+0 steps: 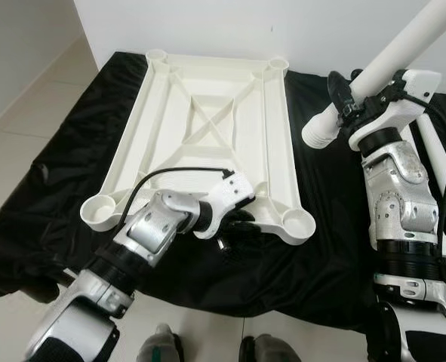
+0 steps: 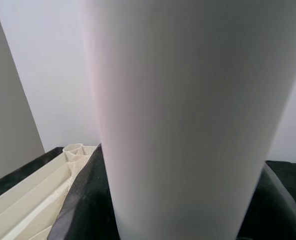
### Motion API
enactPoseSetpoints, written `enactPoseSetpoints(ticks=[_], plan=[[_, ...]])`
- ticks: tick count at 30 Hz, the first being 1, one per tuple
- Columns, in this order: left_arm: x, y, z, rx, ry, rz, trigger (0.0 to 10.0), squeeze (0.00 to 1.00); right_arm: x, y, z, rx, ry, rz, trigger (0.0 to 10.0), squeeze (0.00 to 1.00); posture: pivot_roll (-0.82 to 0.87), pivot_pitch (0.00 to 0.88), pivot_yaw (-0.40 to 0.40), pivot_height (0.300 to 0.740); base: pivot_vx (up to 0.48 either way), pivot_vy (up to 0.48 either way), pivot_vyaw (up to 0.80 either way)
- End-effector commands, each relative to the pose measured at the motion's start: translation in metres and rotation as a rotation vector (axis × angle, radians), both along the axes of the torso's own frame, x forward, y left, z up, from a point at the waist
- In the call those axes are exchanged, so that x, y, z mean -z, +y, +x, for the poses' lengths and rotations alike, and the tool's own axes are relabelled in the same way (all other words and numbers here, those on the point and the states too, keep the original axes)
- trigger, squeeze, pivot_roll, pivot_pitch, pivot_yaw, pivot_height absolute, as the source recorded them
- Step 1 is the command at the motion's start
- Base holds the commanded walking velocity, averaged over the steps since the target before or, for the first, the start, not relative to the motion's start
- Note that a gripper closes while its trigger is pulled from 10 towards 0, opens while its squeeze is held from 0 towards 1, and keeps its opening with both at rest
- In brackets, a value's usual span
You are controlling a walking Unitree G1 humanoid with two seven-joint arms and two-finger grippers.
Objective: Building children table
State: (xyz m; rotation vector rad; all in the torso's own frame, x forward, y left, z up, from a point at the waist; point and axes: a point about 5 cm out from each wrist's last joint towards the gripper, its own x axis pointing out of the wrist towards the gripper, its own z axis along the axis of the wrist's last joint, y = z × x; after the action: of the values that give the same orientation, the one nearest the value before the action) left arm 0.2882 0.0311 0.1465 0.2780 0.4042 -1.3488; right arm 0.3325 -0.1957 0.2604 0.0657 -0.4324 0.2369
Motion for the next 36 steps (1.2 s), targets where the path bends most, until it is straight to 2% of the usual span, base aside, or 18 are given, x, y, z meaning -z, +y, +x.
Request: enactPoseSetpoints(ticks=[1, 5, 16, 24, 25, 29, 30, 31, 36], plan=[[-0.011, 0.008, 0.013, -0.275, -0.122, -0.027, 10.0, 0.0, -0.002, 0.0, -0.003, 0.004, -0.023, -0.004, 10.0, 0.0, -0.02, 0.054, 0.022, 0.74, 0.0, 0.0, 0.0], [-0.009, 0.006, 0.002, -0.331, -0.105, -0.027, 10.0, 0.0, -0.001, -0.001, -0.003, 0.002, -0.02, -0.005, 10.0, 0.0, -0.01, 0.052, 0.015, 0.74, 0.0, 0.0, 0.0], [0.0, -0.005, 0.006, -0.458, -0.078, 0.008, 10.0, 0.0, -0.002, 0.005, 0.0, -0.024, -0.019, -0.008, 10.0, 0.0, -0.01, 0.046, 0.0, 0.74, 0.0, 0.0, 0.0], [0.002, -0.015, 0.0, -0.435, -0.057, 0.014, 10.0, 0.0, -0.002, 0.005, 0.0, -0.024, -0.018, -0.008, 10.0, 0.0, -0.02, 0.045, 0.005, 0.74, 0.0, 0.0, 0.0], [0.005, -0.02, -0.003, -0.406, -0.08, 0.03, 10.0, 0.0, -0.002, 0.005, -0.001, -0.022, -0.019, -0.01, 10.0, 0.0, -0.03, 0.046, 0.008, 0.74, 0.0, 0.0, 0.0], [0.007, -0.024, -0.006, -0.382, -0.074, 0.021, 10.0, 0.0, -0.002, 0.004, -0.002, -0.017, -0.02, -0.01, 10.0, 0.0, -0.03, 0.046, 0.009, 0.74, 0.0, 0.0, 0.0], [0.009, -0.024, -0.007, -0.381, -0.071, 0.024, 10.0, 0.76, -0.002, 0.003, -0.002, -0.014, -0.02, -0.011, 10.0, 0.0, -0.03, 0.046, 0.009, 0.74, 0.0, 0.0, 0.0], [0.01, -0.023, -0.008, -0.366, -0.065, 0.021, 10.0, 1.0, -0.001, 0.001, -0.003, -0.01, -0.018, -0.011, 10.0, 0.0, -0.03, 0.047, 0.009, 0.74, 0.0, 0.0, 0.0], [0.01, -0.023, -0.011, -0.319, -0.088, 0.03, 10.0, 1.0, -0.001, -0.001, -0.004, -0.002, -0.016, -0.014, 10.0, 0.0, -0.03, 0.048, 0.008, 0.74, 0.0, 0.0, 0.0]])
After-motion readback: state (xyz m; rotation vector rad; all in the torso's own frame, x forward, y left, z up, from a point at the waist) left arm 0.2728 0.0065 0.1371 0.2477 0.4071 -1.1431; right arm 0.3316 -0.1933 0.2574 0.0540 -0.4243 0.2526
